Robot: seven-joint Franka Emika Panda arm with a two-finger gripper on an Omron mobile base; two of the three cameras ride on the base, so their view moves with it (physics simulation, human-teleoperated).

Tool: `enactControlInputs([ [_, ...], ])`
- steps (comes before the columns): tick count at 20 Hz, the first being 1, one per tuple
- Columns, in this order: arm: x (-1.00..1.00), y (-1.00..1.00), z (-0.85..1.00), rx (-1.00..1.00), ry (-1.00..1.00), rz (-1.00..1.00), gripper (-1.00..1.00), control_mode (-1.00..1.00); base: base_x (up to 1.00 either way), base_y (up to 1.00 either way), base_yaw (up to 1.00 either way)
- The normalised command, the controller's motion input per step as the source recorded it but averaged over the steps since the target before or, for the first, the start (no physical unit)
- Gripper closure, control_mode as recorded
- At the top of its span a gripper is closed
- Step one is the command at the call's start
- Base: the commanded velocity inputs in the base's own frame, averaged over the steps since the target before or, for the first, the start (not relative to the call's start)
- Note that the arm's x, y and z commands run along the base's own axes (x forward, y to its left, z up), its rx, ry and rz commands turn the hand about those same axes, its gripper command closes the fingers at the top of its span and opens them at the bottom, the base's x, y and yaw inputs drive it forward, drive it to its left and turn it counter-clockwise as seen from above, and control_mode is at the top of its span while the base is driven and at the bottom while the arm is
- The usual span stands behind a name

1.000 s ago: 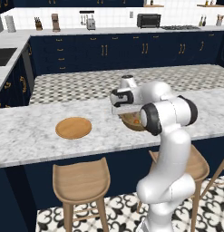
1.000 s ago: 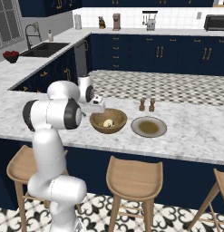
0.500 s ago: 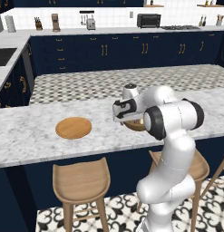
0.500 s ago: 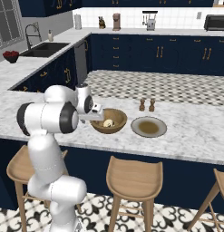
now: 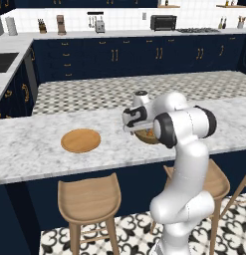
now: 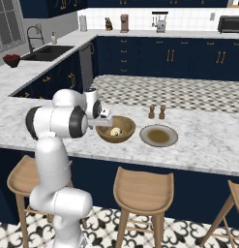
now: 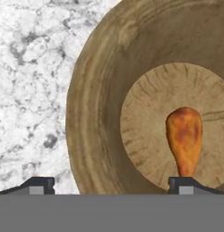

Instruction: Pick the chicken drumstick and mushroom from their plates and place them in the bowl. Then put the bowl in the fridge.

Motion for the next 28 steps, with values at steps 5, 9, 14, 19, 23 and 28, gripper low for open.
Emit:
enactControlInputs([
  [5,0.0,0.0,-0.27,-0.08,0.0,0.0,-1.0,-1.0,0.0,0.0,0.0],
  [9,0.0,0.0,-0.27,-0.08,0.0,0.0,-1.0,-1.0,0.0,0.0,0.0],
  [14,0.0,0.0,-0.12,-0.02,0.0,0.0,1.0,-1.0,0.0,0.0,0.0],
  [19,0.0,0.0,0.0,0.0,0.0,0.0,1.0,-1.0,0.0,0.0,0.0],
  [23,0.0,0.0,0.0,0.0,0.0,0.0,1.0,-1.0,0.0,0.0,0.0],
  [28,-0.09,0.01,0.7,-0.01,0.02,0.0,1.0,-1.0,0.0,0.0,0.0],
])
